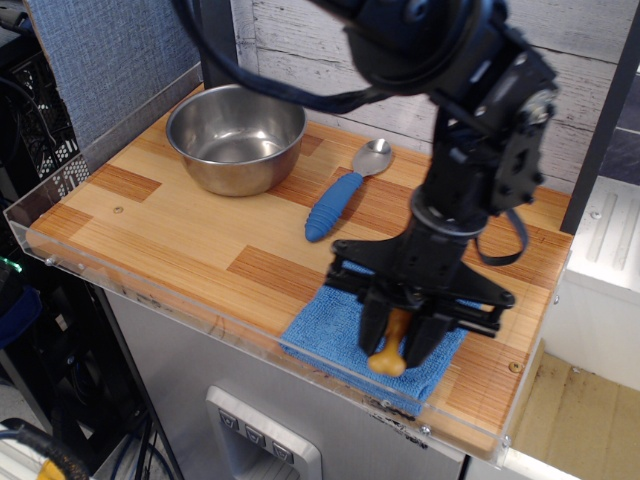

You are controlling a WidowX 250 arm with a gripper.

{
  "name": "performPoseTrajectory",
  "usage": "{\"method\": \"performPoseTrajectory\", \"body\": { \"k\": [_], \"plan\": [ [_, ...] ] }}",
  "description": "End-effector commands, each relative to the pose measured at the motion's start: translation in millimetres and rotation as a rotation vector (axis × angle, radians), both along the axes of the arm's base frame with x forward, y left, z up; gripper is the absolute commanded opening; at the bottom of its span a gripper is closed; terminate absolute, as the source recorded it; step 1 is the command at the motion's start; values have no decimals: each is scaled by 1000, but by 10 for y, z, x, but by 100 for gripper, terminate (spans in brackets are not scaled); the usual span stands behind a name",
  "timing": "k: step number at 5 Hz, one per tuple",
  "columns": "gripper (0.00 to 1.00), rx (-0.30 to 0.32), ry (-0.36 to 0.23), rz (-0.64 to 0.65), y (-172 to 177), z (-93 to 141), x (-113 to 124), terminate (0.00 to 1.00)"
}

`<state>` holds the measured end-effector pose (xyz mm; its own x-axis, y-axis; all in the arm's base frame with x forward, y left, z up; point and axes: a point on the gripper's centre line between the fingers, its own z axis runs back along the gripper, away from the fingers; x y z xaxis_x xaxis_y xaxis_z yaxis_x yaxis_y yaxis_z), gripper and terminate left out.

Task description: Pick up poultry leg and place on top of cloth.

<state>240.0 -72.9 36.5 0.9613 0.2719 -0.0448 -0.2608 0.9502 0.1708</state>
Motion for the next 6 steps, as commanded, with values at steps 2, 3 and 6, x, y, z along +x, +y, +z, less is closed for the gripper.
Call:
{"method": "performPoseTrajectory", "body": {
  "k": [2, 3, 6],
  "plan": [
    [0, -3, -14, 46, 236, -40, 103, 0],
    [100, -11, -1, 20, 213, -30, 115, 0],
    [100, -74, -232, 14, 256, 898, -239, 0]
  ]
}}
